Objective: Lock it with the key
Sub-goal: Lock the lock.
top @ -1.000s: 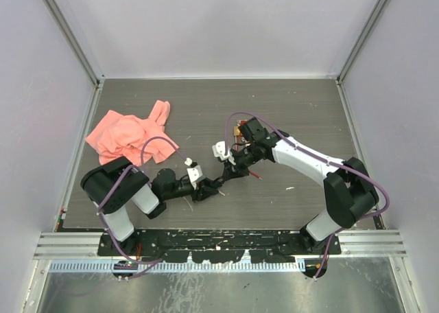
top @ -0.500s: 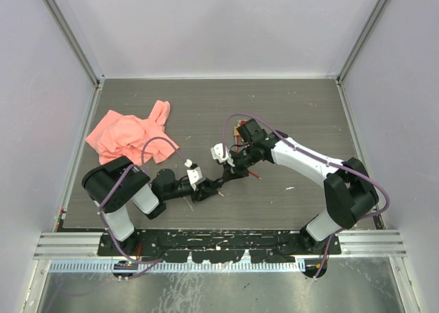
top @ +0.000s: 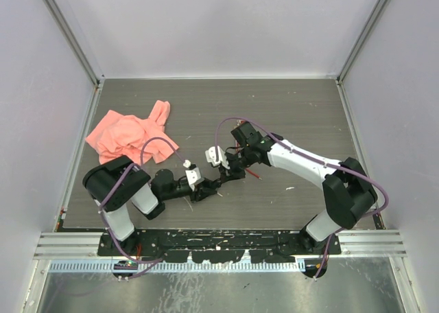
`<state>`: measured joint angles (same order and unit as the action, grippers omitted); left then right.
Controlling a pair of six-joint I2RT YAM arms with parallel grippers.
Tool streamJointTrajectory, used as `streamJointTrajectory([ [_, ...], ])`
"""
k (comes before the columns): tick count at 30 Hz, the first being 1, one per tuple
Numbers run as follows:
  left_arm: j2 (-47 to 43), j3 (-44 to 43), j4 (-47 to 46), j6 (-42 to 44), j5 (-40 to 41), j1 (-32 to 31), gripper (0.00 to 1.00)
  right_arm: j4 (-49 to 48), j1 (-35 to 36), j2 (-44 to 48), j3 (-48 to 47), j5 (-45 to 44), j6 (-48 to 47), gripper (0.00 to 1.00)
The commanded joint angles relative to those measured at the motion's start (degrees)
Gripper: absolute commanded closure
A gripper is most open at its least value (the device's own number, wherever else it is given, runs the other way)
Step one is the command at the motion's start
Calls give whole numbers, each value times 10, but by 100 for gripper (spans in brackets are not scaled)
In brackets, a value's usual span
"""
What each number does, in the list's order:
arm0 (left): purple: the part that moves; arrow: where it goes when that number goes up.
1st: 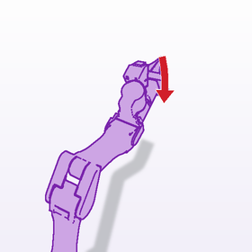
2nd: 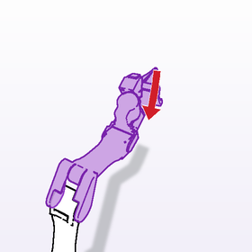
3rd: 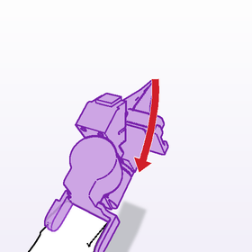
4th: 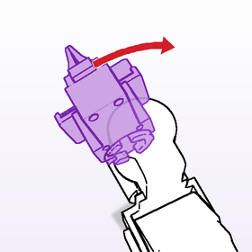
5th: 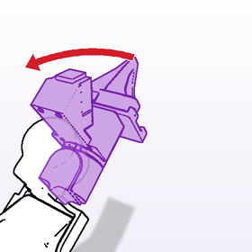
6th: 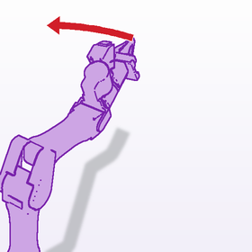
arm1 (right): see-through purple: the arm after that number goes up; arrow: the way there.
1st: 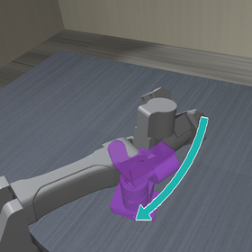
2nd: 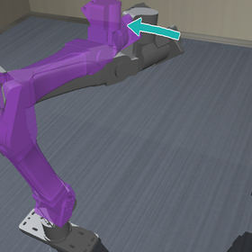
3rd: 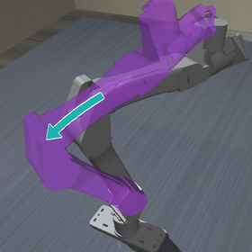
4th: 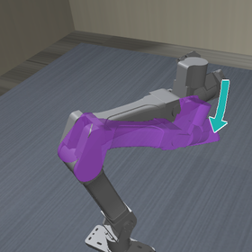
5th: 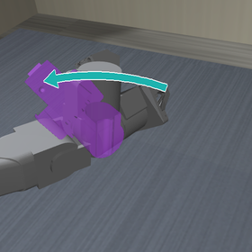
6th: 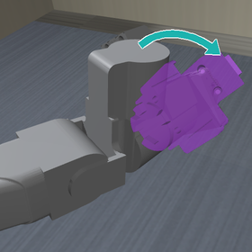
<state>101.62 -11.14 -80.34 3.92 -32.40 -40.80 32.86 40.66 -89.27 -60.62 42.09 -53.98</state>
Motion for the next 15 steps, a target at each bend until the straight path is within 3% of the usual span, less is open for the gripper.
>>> streamJointTrajectory([
  [1,20,-8,-17,20,14,-3,100,-74,39,-32,41,53,61,99],
  [15,65,-20,-17,24,-10,-2,100,-166,109,-76,96,66,107,99],
])
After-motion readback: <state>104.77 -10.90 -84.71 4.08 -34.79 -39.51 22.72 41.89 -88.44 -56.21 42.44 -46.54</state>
